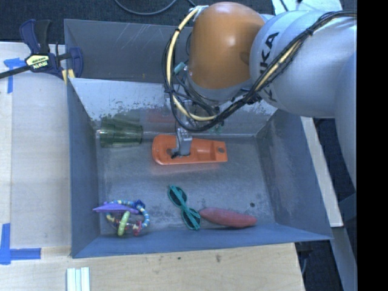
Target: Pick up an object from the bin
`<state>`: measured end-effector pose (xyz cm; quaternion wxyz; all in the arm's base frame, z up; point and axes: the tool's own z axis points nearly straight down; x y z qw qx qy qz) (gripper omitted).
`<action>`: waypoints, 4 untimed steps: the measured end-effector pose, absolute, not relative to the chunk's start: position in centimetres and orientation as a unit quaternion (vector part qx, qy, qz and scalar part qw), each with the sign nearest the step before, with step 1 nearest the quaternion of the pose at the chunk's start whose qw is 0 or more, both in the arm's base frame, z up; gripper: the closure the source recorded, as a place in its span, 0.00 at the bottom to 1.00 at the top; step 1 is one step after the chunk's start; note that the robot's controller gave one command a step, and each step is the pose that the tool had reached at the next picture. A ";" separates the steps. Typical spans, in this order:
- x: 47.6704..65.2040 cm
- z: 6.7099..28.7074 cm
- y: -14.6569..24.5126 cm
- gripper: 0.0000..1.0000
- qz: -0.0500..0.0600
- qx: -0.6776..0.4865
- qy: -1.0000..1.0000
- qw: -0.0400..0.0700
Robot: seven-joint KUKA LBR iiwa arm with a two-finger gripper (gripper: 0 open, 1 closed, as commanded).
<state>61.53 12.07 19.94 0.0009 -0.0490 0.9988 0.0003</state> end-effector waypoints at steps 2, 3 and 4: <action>61.1 11.1 6.7 0.00 0.001 -0.161 0.987 0.005; 61.1 9.0 4.9 0.00 0.000 -0.163 0.987 0.004; 60.8 8.5 4.6 0.00 -0.001 -0.156 0.988 -0.001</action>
Offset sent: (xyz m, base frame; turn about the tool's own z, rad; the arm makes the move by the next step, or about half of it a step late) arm -0.0045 -0.0735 -0.1112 -0.2382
